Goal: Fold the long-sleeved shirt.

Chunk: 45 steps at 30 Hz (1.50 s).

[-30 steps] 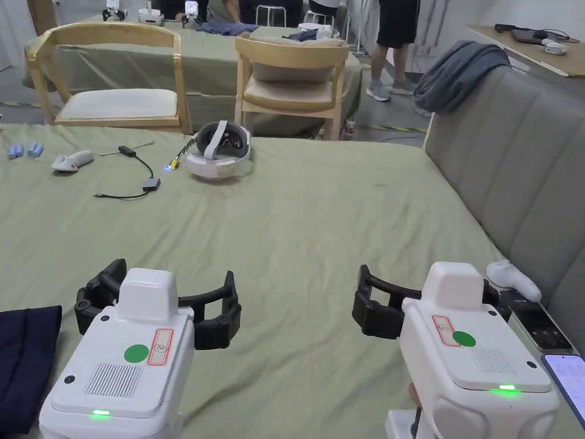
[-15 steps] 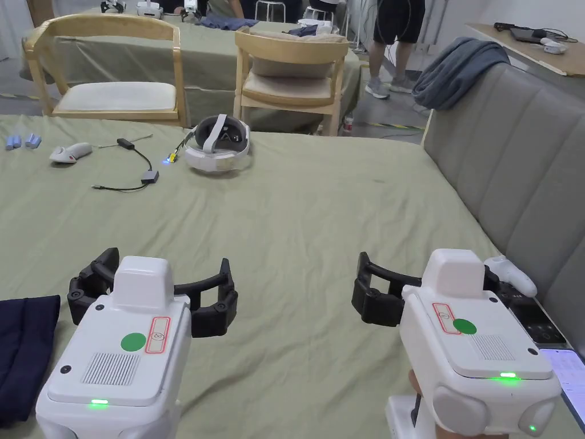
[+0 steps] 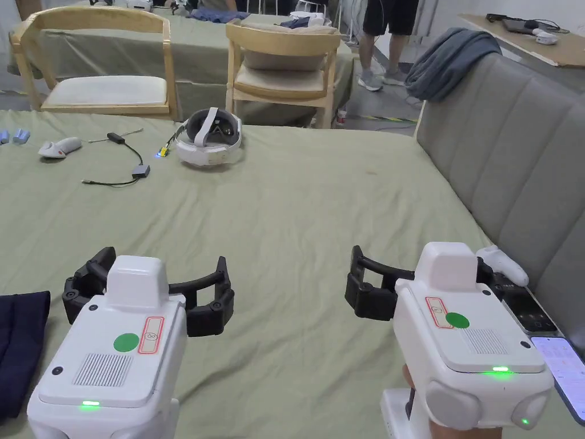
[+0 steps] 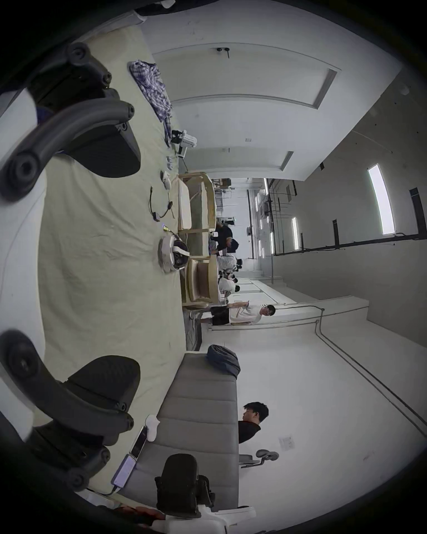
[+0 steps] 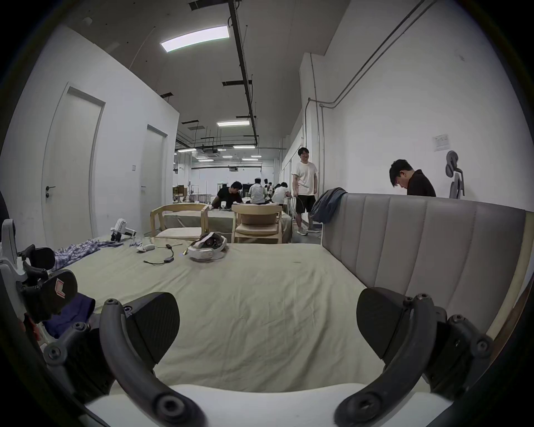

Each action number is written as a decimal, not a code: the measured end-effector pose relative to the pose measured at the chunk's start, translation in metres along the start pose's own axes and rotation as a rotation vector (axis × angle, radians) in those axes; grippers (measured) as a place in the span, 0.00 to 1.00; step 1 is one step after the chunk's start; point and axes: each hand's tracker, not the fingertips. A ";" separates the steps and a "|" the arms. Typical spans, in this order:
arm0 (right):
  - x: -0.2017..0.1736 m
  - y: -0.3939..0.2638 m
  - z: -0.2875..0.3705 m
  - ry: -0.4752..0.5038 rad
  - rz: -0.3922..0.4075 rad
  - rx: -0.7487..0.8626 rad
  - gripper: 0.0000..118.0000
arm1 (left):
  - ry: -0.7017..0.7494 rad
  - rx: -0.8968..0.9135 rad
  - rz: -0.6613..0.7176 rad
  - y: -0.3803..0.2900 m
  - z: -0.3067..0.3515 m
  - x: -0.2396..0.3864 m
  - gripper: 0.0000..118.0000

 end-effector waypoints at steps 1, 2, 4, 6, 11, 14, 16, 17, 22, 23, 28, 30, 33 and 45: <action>0.001 0.000 0.000 -0.003 -0.002 0.001 1.00 | -0.006 -0.001 0.001 0.000 0.000 0.000 0.94; 0.001 0.001 0.000 -0.002 -0.004 -0.002 1.00 | -0.008 -0.002 -0.002 0.000 0.000 0.000 0.94; 0.001 0.002 0.001 0.002 -0.009 -0.004 1.00 | -0.004 -0.001 -0.007 0.000 0.000 0.001 0.94; 0.001 0.002 0.001 0.004 -0.006 -0.009 1.00 | -0.005 0.001 -0.006 0.001 0.000 0.001 0.94; -0.002 0.002 0.000 0.009 -0.007 -0.016 1.00 | -0.014 0.009 -0.003 0.003 0.001 0.000 0.94; -0.004 0.003 -0.001 0.015 -0.001 -0.015 1.00 | -0.012 0.015 -0.006 0.004 0.002 0.000 0.94; -0.004 0.002 -0.002 0.015 0.001 -0.012 1.00 | -0.014 0.017 -0.002 0.004 0.002 -0.001 0.94; -0.004 0.002 -0.002 0.016 0.001 -0.011 1.00 | -0.016 0.016 0.000 0.005 0.002 -0.001 0.94; -0.004 0.001 -0.002 0.009 0.004 -0.015 1.00 | -0.016 0.017 -0.001 0.005 0.002 -0.001 0.94; -0.003 0.001 -0.002 0.007 0.005 -0.015 1.00 | -0.016 0.018 0.001 0.005 0.003 -0.001 0.94; -0.002 -0.003 -0.004 0.007 0.001 -0.007 1.00 | -0.013 0.015 0.002 0.005 0.003 0.000 0.94; -0.002 -0.002 -0.004 0.006 0.000 -0.008 1.00 | -0.017 0.014 0.005 0.005 0.004 0.001 0.94; -0.003 -0.001 -0.001 0.001 0.005 -0.003 1.00 | -0.019 0.016 0.002 0.005 0.006 0.003 0.94; 0.003 0.003 0.003 -0.016 -0.005 -0.002 1.00 | -0.014 0.021 -0.006 0.008 0.007 0.005 0.94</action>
